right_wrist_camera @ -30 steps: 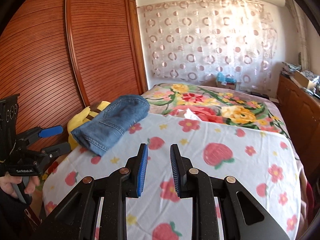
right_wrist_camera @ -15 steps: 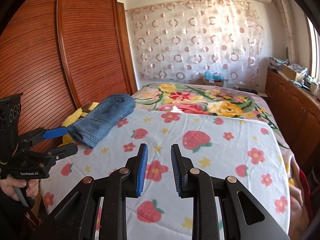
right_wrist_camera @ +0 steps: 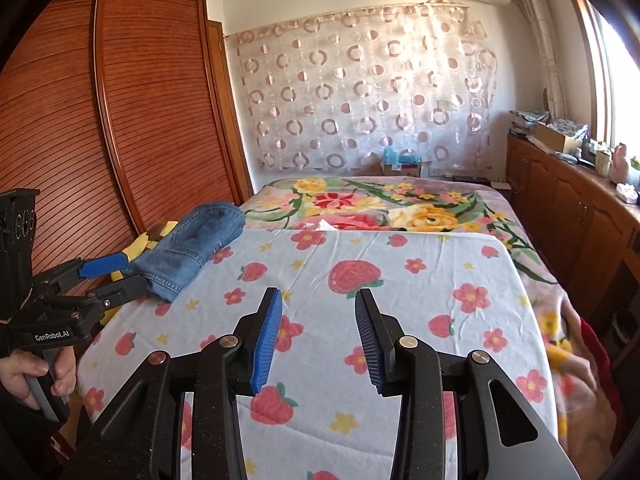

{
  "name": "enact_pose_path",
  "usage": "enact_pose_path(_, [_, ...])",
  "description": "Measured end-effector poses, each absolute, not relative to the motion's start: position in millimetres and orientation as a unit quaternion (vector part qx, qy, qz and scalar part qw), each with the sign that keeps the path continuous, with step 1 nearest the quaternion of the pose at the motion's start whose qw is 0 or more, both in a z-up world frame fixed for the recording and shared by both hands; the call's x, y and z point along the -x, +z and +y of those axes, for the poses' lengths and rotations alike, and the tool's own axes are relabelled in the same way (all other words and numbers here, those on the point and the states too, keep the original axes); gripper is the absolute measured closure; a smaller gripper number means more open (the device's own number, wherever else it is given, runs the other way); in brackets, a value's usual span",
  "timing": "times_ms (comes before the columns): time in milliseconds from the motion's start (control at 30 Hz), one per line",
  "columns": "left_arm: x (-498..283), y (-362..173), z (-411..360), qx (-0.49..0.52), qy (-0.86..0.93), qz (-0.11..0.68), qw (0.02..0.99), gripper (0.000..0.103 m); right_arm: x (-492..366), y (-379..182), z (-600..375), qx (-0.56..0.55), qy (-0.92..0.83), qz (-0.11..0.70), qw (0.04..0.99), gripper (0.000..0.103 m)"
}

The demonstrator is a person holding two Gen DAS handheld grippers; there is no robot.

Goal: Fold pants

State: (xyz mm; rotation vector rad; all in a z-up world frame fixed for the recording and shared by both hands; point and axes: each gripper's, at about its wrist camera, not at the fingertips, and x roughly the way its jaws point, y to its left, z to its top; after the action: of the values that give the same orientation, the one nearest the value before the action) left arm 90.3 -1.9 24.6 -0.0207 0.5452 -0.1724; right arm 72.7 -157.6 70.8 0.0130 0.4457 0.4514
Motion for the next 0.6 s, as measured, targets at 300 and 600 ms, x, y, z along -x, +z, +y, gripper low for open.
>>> enact_pose_path(300, [-89,28,-6,0.004,-0.073,0.276,0.958,0.044,-64,70,-164,-0.010,0.214,0.213,0.953,0.063])
enact_pose_path(600, [-77,44,-2,-0.004,-0.037,0.245,0.969,0.008,-55,75,-172,-0.014,0.205,0.201,0.958,0.038])
